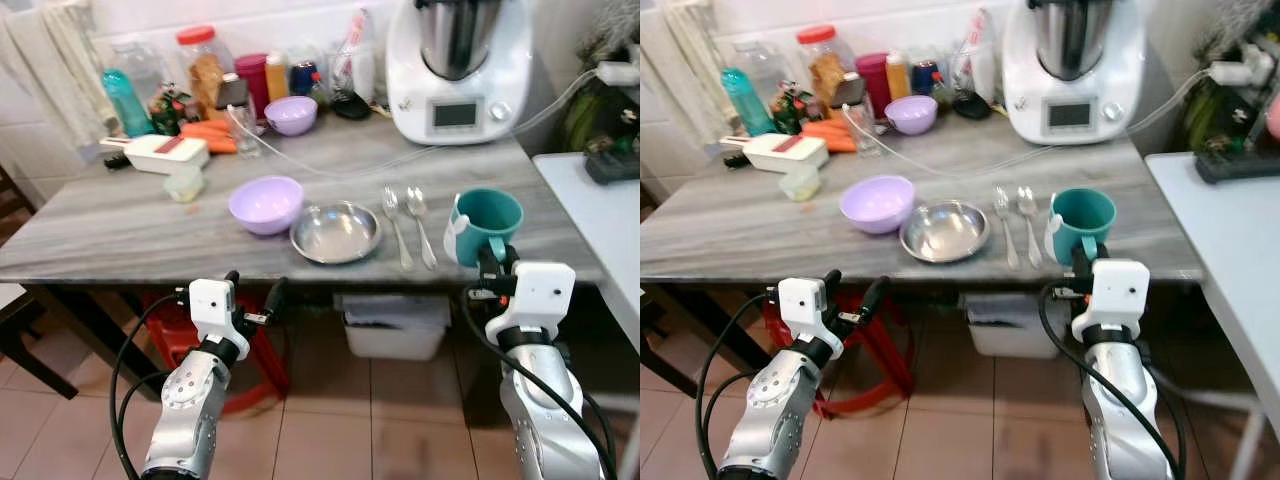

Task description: Setting the table

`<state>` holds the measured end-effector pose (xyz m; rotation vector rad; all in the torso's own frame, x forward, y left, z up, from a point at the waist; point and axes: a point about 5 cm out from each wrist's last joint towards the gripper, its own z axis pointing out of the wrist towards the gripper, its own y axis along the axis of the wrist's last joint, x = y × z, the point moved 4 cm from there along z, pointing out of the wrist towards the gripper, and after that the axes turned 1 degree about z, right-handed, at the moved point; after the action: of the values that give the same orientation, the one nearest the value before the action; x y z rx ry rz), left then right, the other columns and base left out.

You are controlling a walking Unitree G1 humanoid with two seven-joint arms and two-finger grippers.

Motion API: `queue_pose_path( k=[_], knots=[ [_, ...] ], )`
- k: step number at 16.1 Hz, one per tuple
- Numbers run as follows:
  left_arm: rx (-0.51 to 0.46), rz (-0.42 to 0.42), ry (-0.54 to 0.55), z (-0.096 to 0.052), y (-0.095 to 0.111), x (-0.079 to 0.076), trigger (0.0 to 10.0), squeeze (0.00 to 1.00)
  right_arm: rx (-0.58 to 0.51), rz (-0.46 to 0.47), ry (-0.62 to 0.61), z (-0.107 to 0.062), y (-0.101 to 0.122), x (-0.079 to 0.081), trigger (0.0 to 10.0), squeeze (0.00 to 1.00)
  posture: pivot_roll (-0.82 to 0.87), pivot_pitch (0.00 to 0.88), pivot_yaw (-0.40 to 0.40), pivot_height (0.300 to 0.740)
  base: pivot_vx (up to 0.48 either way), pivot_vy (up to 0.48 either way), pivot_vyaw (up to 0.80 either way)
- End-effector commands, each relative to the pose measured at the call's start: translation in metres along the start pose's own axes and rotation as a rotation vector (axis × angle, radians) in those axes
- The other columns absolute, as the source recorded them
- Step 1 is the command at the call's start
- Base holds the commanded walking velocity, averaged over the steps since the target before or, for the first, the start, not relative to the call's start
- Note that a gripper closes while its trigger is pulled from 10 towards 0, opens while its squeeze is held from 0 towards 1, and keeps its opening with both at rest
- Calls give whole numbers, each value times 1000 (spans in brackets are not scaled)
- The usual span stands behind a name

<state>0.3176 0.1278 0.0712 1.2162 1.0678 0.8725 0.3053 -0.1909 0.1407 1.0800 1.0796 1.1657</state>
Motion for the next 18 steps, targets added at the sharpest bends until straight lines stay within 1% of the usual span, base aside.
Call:
queue_pose_path(
  k=[1, 8, 9, 10, 11, 13, 15, 18],
  knots=[
    [6, 26, 29, -5, 2, 14, 10000, 0, -30, 12, 21, 4, 7, 9, 10000, 0, -113, 0, 107, 740, 379, 0, 0],
    [-1, 34, 28, -5, 5, 14, 10000, 0, -56, -5, 25, 12, 13, 7, 10000, 0, -107, 0, 104, 740, 382, 0, 0],
    [-10, 31, 42, -4, 6, 14, 10000, 0, -67, -19, 43, 13, 15, 9, 10000, 0, -107, 0, 104, 740, 0, 0, 0],
    [-37, 51, 26, -3, 11, 11, 10000, 0, -86, -24, 67, 14, 19, 11, 10000, 0, -106, 0, 105, 740, 0, 0, 0],
    [-41, 58, 21, -3, 13, 10, 10000, 0, -93, -29, 70, 15, 20, 11, 10000, 0, -106, 0, 104, 740, 0, 0, 0],
    [-39, 53, 25, -4, 12, 11, 10000, 0, -94, -45, 60, 17, 21, 8, 10000, 0, -103, 0, 101, 740, 0, 0, 0],
    [-45, 65, -14, -5, 13, 5, 10000, 0, -104, -70, 66, 19, 22, 6, 10000, 0, -100, 0, 97, 740, 0, 0, 0],
    [-49, 85, -62, -7, 14, -3, 10000, 0, -111, -78, 67, 26, 25, 5, 10000, 0, -93, 0, 92, 740, 0, 0, 800]
  ],
)
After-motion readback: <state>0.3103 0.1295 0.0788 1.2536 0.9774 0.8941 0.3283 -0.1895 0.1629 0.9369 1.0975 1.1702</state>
